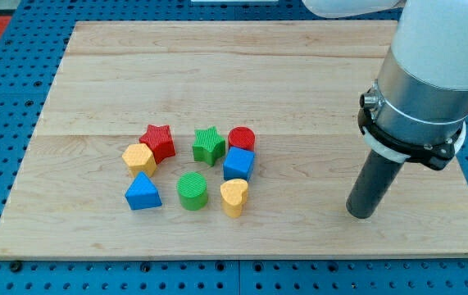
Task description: Move the yellow heart diagonally bottom left to the blue cube
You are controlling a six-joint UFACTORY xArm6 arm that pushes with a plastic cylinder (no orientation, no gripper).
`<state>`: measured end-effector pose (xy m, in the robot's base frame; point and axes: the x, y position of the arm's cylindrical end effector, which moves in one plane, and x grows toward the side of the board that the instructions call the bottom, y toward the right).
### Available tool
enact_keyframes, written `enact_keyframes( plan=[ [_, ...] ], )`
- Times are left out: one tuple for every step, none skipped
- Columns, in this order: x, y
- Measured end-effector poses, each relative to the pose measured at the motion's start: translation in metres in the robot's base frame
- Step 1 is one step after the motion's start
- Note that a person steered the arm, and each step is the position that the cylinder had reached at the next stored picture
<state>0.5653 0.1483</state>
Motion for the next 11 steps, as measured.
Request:
enact_keyframes(
  plan=[
    [0.0, -0.005],
    [0.001, -0.006],
    [0.017, 0.002],
    [0.019, 0.003],
    [0.019, 0.001],
    [0.036, 0.016],
    [0.047, 0.019],
    [0.046, 0.015],
    [0.002, -0.033],
    [-0.044, -0.087],
    [-0.027, -0.122]
  ],
)
